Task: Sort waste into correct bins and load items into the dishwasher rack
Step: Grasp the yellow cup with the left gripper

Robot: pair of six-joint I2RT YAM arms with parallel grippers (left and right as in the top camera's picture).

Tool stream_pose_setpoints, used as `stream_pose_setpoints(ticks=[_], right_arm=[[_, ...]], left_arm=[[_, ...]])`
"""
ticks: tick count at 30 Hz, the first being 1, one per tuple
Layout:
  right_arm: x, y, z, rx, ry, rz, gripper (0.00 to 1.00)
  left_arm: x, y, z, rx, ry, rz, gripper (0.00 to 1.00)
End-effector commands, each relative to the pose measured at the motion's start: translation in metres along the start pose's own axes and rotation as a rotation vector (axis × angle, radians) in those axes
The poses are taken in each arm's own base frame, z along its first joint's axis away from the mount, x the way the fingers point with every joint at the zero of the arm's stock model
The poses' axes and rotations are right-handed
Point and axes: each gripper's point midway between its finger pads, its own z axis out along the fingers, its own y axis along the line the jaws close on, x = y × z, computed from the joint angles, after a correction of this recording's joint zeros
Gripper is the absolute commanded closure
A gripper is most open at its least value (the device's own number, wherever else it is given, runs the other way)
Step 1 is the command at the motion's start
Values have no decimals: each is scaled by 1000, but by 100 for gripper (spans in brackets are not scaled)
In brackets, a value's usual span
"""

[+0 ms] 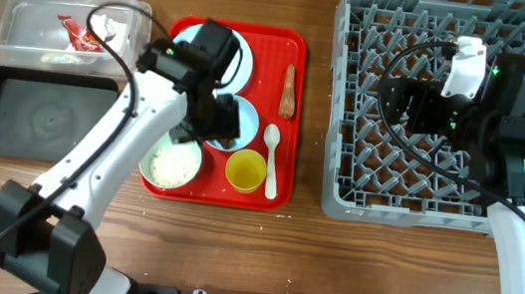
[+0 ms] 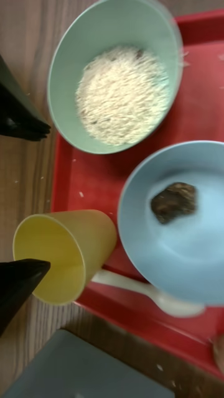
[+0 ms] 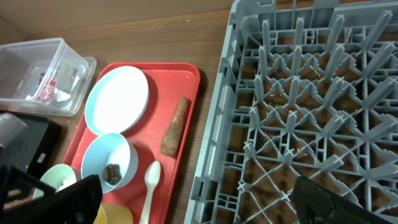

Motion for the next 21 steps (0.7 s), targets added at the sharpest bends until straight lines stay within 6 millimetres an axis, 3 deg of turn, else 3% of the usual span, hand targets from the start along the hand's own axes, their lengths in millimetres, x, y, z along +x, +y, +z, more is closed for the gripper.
stream_pose_setpoints(ticks=[1, 4, 6, 10, 13, 14, 18, 21], right_arm=[[-5, 4, -1, -17, -6, 11, 0], [-3, 3, -1, -16, 1, 13, 0], [-2, 3, -1, -16, 7, 16, 0], [0, 3, -1, -15, 12, 18, 0], [0, 3, -1, -15, 12, 18, 0], [0, 3, -1, -15, 13, 19, 0], [1, 4, -1, -19, 16, 21, 0], [1, 24, -2, -135, 22, 17, 0]], left_arm=[[22, -3, 24, 31, 97, -18, 48], [36, -11, 45, 36, 109, 34, 48], [43, -17, 58, 35, 99, 78, 55], [45, -10, 77, 8, 75, 88, 61], [41, -13, 82, 26, 51, 91, 80], [38, -15, 82, 35, 40, 92, 96], [30, -29, 70, 95, 29, 89, 96], [-4, -67, 11, 330, -16, 60, 96]])
